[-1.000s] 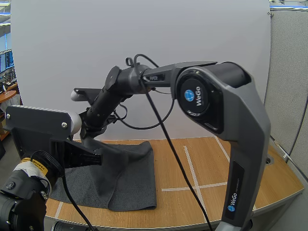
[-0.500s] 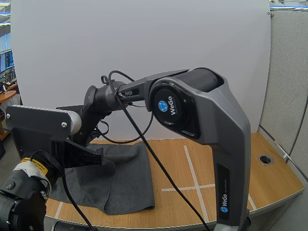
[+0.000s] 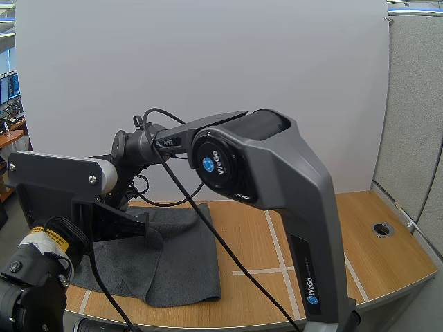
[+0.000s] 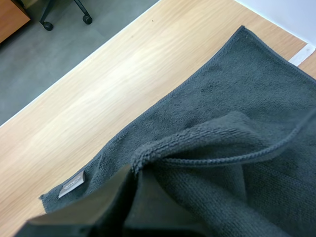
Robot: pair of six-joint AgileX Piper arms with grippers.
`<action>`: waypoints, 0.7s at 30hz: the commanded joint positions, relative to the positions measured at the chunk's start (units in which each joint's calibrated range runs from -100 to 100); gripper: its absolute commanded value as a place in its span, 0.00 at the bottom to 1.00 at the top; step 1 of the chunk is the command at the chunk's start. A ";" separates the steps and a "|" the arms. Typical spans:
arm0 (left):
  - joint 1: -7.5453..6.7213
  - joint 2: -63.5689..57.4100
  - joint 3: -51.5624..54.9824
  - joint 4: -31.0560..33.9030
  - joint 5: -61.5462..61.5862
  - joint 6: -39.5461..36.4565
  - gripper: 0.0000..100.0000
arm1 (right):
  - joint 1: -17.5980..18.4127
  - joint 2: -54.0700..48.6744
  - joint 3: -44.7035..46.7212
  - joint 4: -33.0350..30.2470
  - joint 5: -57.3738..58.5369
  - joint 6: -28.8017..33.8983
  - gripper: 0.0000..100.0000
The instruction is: Fold the towel
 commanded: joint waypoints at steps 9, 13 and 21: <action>0.13 0.00 -0.49 -0.61 -0.58 0.08 0.00 | 3.11 5.29 -4.78 -2.05 -7.35 0.40 0.00; 0.13 0.00 -0.49 -0.61 -0.58 0.08 0.00 | 3.11 5.43 -4.78 -1.30 -11.96 0.69 0.00; 0.13 0.00 1.16 15.95 7.28 0.18 0.00 | 3.11 5.69 -4.78 -2.21 -18.71 0.63 0.00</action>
